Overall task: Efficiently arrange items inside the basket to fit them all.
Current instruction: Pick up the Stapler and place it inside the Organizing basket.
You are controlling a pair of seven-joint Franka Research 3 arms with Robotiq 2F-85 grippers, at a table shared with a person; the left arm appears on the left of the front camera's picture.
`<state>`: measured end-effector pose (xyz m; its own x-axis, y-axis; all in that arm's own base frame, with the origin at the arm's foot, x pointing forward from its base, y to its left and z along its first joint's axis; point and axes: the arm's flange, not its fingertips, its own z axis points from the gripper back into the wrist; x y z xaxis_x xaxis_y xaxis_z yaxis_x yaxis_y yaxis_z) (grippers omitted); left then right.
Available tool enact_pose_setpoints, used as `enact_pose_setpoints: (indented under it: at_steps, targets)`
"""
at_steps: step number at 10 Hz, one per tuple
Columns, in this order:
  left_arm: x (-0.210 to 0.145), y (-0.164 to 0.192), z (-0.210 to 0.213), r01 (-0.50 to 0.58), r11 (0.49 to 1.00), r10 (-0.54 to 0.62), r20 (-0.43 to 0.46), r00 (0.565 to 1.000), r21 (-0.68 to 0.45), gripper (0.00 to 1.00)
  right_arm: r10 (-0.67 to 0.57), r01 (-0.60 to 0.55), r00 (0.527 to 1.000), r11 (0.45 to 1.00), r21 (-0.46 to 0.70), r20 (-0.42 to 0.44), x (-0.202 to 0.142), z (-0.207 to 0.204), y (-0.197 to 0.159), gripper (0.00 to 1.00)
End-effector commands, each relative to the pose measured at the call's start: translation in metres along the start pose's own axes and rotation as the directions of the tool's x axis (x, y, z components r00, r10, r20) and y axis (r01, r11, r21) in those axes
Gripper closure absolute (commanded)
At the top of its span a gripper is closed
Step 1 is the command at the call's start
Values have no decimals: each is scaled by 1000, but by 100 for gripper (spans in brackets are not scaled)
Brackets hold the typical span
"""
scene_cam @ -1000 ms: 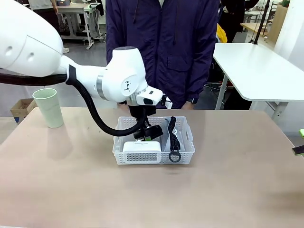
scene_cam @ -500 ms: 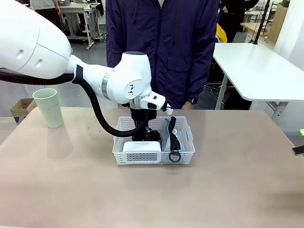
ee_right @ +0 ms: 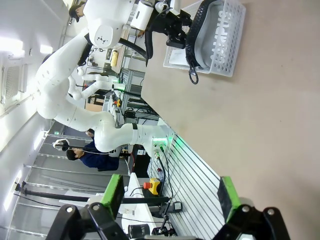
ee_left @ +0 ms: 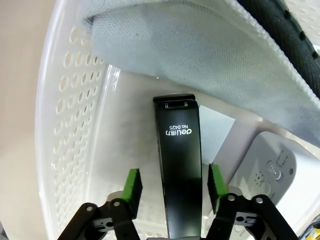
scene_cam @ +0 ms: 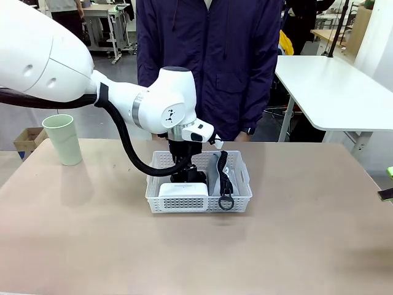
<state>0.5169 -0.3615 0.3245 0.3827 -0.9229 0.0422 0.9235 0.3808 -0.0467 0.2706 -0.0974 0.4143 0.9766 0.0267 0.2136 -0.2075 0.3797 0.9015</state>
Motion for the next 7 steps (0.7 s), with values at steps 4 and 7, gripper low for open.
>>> enact_pose_setpoints:
  at_steps: [4, 7]
  targets:
    - [-21, -5, 42, -29, 998, 21, 146, 989, 54, 0, 16, -16, 1000, 1000, -3, -9, -2, 2, 0, 0]
    - [-85, -17, 121, -65, 994, 26, 396, 918, 86, 0, 16, -16, 1000, 1000, -3, -9, -2, 2, 0, 0]
